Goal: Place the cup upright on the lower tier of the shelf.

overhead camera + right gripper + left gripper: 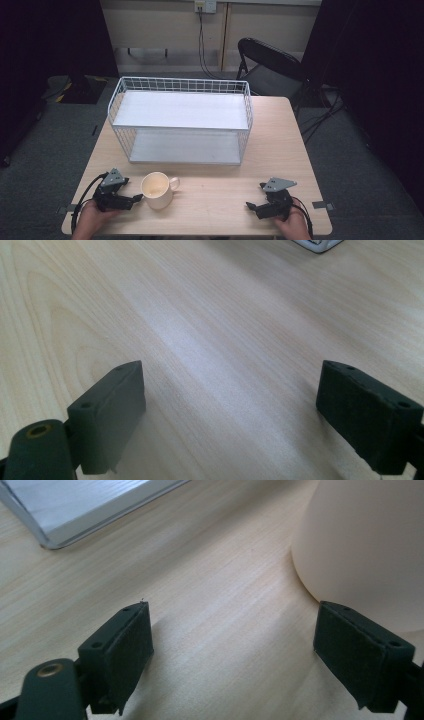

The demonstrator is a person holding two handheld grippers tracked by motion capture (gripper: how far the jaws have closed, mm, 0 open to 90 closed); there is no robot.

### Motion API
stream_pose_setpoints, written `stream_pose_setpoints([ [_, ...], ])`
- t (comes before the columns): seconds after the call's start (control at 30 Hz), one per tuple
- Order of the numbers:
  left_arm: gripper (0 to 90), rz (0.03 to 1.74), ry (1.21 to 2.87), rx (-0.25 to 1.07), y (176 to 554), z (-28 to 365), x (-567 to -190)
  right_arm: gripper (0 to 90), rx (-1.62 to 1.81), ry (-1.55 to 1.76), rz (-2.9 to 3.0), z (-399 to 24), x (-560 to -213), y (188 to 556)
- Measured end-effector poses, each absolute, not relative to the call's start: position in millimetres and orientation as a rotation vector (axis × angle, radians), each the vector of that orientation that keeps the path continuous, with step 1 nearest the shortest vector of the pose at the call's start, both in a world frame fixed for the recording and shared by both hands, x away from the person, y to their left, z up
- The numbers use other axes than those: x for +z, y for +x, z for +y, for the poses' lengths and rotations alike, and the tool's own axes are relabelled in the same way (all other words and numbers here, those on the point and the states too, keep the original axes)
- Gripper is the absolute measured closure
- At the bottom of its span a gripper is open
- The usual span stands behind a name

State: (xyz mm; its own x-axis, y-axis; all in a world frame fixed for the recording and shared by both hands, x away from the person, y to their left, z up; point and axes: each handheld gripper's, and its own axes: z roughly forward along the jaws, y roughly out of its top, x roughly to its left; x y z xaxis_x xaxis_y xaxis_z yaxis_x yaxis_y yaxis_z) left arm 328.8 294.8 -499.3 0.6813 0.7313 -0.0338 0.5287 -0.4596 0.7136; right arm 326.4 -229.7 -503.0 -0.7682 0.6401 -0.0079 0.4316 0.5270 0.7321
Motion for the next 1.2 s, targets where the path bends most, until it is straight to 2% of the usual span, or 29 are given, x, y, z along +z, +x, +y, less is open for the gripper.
stream_pose_setpoints([
  [0.23,15.7,0.936,2.160,0.360,325.2,296.3,-491.9,11.7,1.082,0.904,2.487,-229.3,-503.1,327.1],
  [0.53,16.1,0.918,2.110,0.434,318.1,298.2,-463.8,11.7,1.080,0.908,2.486,-229.0,-503.1,328.0],
  [0.7,16.3,0.945,2.082,0.381,317.8,295.2,-455.5,11.7,1.080,0.907,2.486,-229.0,-503.1,328.0],
  [1.2,17.0,0.902,2.029,0.449,315.3,295.4,-434.2,11.7,1.079,0.907,2.486,-229.0,-503.0,328.0],
])
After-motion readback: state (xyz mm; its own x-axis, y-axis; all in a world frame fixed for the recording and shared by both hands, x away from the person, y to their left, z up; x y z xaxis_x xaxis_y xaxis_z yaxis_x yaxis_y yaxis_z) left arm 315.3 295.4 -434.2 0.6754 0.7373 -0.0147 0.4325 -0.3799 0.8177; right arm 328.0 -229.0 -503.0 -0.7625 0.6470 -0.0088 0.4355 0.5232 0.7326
